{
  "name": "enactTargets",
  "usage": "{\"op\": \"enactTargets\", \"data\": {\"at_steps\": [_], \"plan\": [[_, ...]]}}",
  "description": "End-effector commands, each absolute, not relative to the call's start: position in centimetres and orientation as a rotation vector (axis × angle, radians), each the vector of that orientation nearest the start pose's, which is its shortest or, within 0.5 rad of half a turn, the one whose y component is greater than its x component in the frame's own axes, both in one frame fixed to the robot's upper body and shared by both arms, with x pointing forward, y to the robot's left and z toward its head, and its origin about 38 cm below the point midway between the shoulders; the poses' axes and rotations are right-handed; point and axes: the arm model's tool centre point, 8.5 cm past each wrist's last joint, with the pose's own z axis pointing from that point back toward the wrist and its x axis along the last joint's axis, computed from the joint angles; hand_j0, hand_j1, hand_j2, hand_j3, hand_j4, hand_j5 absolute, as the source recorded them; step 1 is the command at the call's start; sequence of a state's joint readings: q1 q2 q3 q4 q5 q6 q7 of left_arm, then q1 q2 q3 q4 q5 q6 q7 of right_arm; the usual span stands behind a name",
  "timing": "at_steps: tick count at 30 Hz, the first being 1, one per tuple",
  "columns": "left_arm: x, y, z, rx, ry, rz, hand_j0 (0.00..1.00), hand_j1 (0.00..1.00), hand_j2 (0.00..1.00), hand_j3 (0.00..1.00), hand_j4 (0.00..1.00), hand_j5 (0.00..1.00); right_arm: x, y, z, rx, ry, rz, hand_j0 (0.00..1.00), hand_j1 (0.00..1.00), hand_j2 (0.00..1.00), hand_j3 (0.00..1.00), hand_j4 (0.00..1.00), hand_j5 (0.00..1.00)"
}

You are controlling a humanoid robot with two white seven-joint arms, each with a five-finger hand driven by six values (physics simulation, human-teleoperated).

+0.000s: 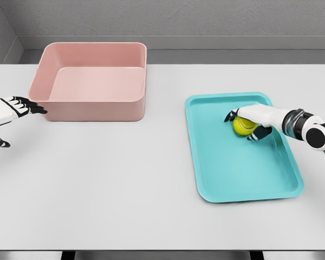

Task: Put the tennis from the blue tray into the pink basket with both arms

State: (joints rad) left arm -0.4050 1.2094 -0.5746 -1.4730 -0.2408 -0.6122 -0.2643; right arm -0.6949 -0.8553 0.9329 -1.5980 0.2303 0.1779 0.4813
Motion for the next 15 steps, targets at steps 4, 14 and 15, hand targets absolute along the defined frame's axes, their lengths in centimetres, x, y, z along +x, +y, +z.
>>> {"op": "enactTargets", "data": {"at_steps": [4,14,15], "plan": [[37.3,43.2,22.7,0.504,-1.306,-1.903,1.0,1.0,1.0,1.0,1.0,1.0,43.2,-28.4,16.1,-0.42,-0.994,1.684,0.62,0.62,0.62,0.62,0.62,0.62],[37.3,43.2,22.7,0.504,-1.306,-1.903,1.0,1.0,1.0,1.0,1.0,1.0,43.4,-28.3,16.9,-0.432,-1.013,1.681,0.57,0.57,0.57,0.57,0.57,0.57],[37.3,43.2,22.7,0.503,-1.308,-1.903,1.0,1.0,1.0,1.0,1.0,1.0,43.5,-28.3,17.1,-0.436,-1.017,1.681,0.57,0.57,0.57,0.57,0.57,0.57]]}}
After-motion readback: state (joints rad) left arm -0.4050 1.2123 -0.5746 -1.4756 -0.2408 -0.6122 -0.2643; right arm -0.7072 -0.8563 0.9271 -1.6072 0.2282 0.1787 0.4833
